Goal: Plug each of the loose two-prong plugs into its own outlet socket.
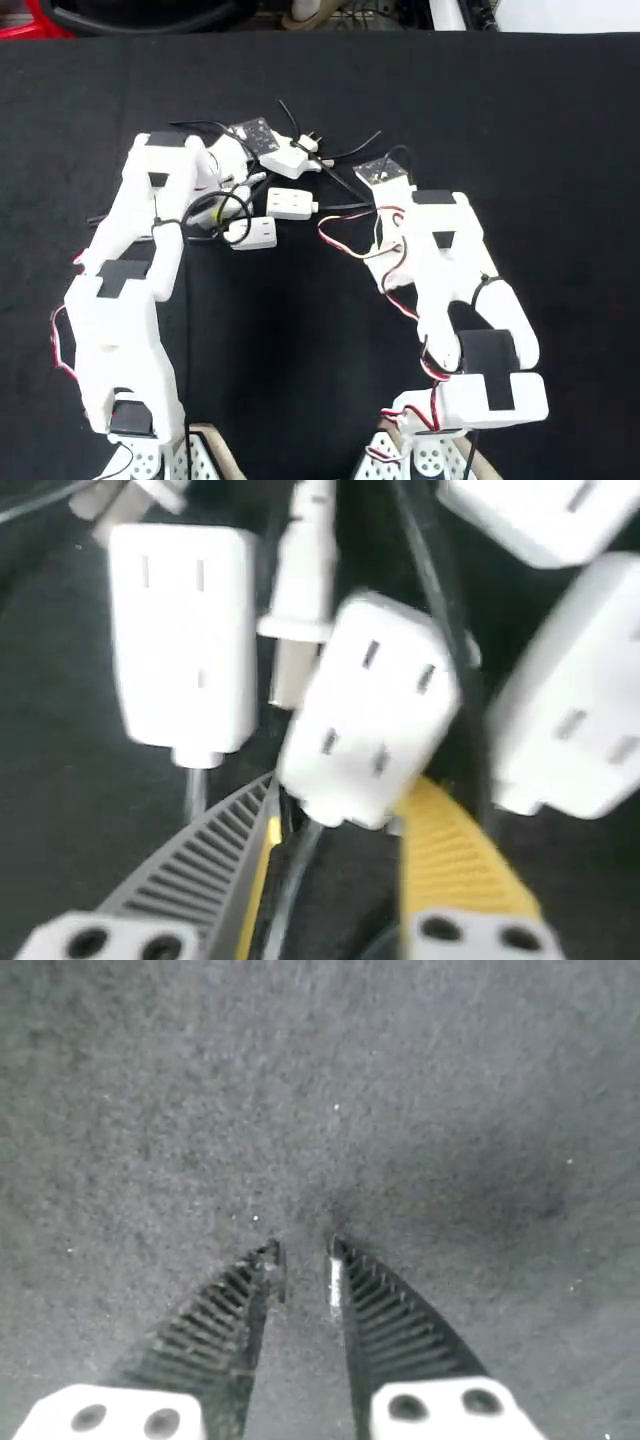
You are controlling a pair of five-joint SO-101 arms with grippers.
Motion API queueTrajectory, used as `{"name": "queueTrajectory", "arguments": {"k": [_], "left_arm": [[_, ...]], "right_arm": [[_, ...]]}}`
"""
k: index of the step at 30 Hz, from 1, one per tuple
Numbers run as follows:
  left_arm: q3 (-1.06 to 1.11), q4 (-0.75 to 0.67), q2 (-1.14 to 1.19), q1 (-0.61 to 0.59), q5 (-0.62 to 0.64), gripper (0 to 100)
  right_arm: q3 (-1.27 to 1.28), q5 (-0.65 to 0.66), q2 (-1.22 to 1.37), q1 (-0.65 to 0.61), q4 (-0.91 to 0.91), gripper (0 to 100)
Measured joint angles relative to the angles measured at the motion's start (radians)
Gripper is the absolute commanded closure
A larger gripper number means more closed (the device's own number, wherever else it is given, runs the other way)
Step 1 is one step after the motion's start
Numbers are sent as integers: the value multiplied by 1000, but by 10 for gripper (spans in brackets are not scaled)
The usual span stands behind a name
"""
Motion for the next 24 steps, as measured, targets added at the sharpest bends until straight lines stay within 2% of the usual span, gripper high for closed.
{"name": "queueTrajectory", "arguments": {"k": [2, 5, 12, 18, 24], "left_arm": [[-2, 57, 6, 3, -2, 952], [-25, 152, -3, 23, 9, 970], [-5, 379, -91, 20, 118, 970], [15, 520, -325, 11, 140, 970], [137, 628, -637, -21, 143, 970]], "right_arm": [[0, 0, 0, 0, 0, 927], [0, -2, 0, 3, -11, 927], [0, -15, 0, 35, -23, 927], [0, -15, 0, 38, -23, 927], [0, -15, 0, 38, -23, 927]]}}
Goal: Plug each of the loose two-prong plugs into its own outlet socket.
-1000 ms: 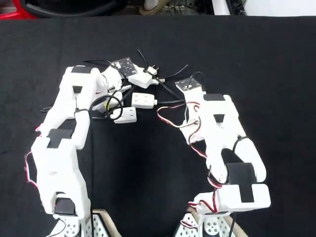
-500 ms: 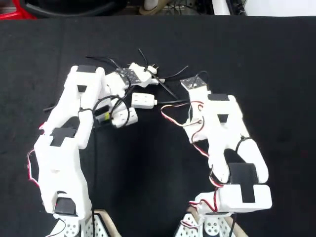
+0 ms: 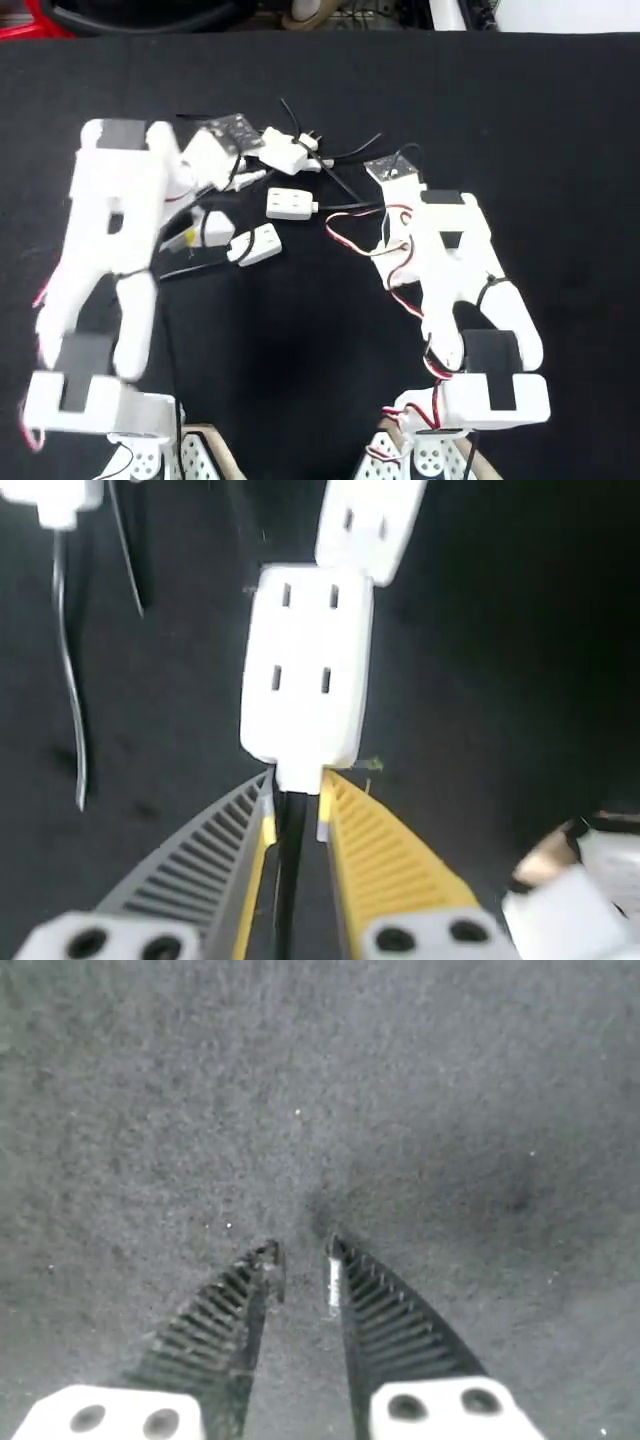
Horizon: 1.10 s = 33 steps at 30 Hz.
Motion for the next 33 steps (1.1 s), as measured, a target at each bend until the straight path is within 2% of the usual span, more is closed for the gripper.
{"name": "queueTrajectory", "arguments": {"k": [4, 6, 12, 16, 18, 21, 24, 27, 33], "left_arm": [[190, 8, -213, -12, 0, 970], [344, -43, -304, -11, 0, 970], [931, -387, -532, 3, -34, 970], [1278, -703, -707, 68, 77, 968], [1381, -772, -806, 115, 104, 966], [1436, -717, -961, 169, 115, 933], [1487, -623, -1108, 249, 115, 846], [1513, -548, -1247, 279, 115, 770], [1548, -468, -1485, 259, 124, 762]], "right_arm": [[0, 9, 0, 0, 0, 927], [0, 31, 0, 0, 0, 927], [0, 44, 0, 0, 0, 926], [0, 48, 0, 0, 0, 924], [0, 48, 0, 0, 0, 923], [0, 48, 0, 0, 2, 923], [-44, 48, 0, 0, 29, 923], [-121, 48, 0, 0, 68, 912], [-279, 49, 0, 0, 158, 872]]}}
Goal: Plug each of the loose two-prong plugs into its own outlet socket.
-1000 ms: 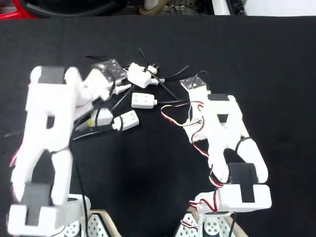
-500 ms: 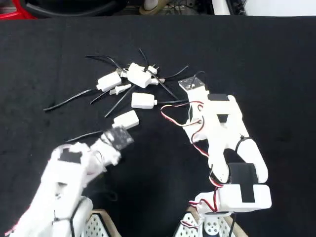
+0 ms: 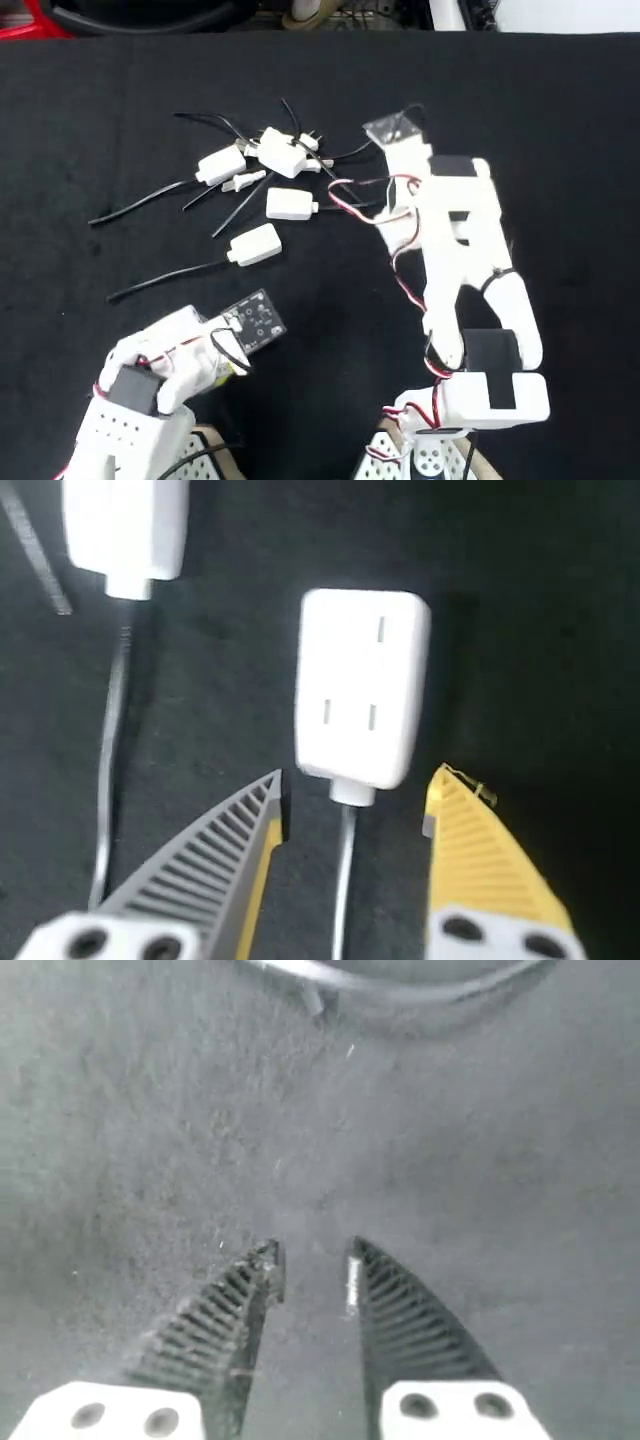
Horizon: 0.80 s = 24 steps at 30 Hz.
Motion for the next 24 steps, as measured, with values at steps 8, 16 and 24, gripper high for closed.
{"name": "queueTrajectory", "arguments": {"k": [8, 16, 24], "left_arm": [[77, 31, -227, -5, 71, 762], [77, 38, -235, -94, 149, 762], [89, 31, -239, -233, 222, 762]], "right_arm": [[-107, 35, 6, -152, -63, 871], [-236, 9, 258, -288, -201, 871], [-600, -575, 542, -296, -135, 871]]}}
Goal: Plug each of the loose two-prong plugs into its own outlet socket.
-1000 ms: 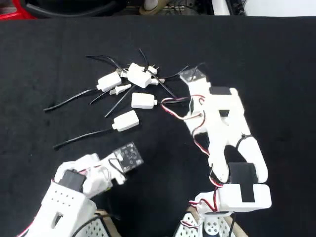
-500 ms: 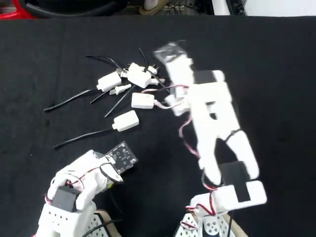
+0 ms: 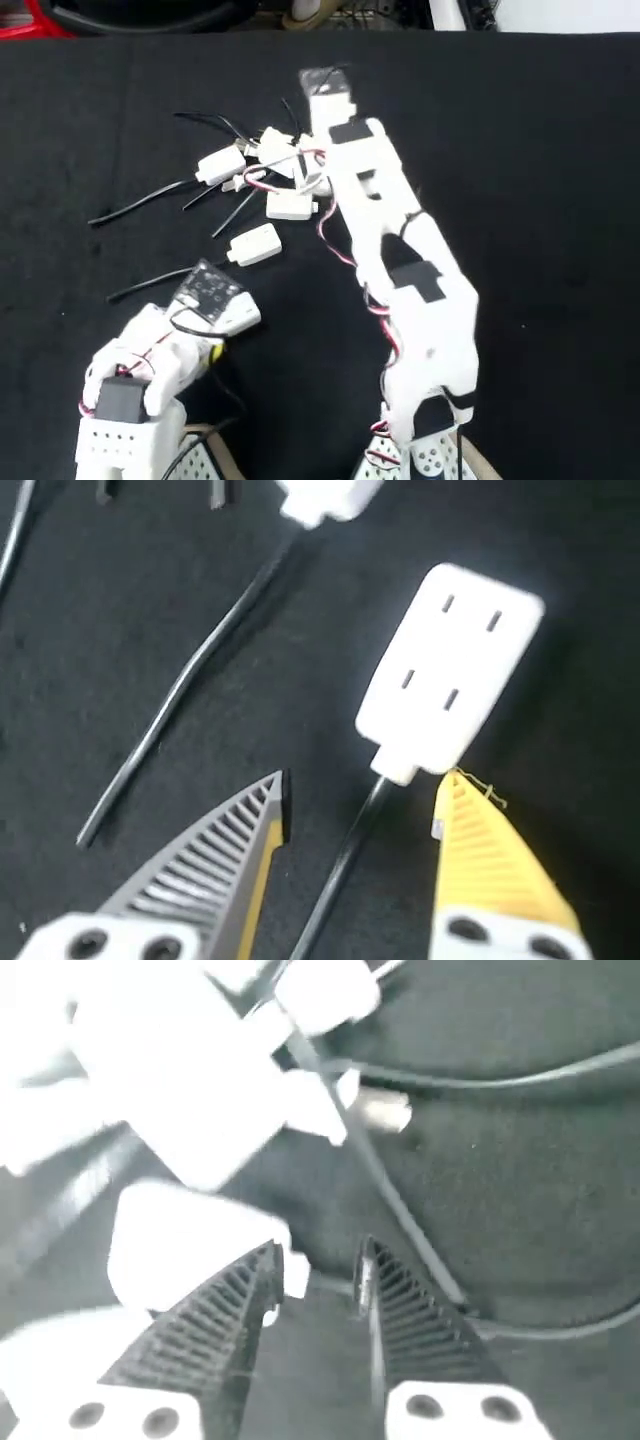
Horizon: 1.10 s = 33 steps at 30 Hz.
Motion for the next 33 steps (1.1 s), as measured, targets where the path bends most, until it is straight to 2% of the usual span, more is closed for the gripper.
{"name": "queueTrajectory", "arguments": {"k": [3, 5, 12, 19, 22, 25, 27, 31, 33], "left_arm": [[9, -3, 5, -54, 5, 762], [9, -3, 3, -74, 5, 762], [9, -3, 5, -81, 5, 762], [9, -3, 5, -87, 5, 762], [12, -3, 5, -91, 5, 762], [14, -3, 5, -91, 5, 762], [14, -3, 5, -91, 5, 762], [14, -3, 5, -91, 5, 762], [14, -3, 5, -91, 5, 762]], "right_arm": [[-143, -287, 72, -2, 54, 874], [-230, -417, 129, -3, 77, 874], [-368, -626, 290, -32, 92, 874], [-373, -758, 307, -43, 92, 874], [-374, -758, 307, -44, 100, 875], [-422, -667, 302, -44, 198, 875], [-470, -529, 269, -44, 311, 875], [-543, -75, 187, -44, 555, 875], [-543, 203, 152, -28, 580, 875]]}}
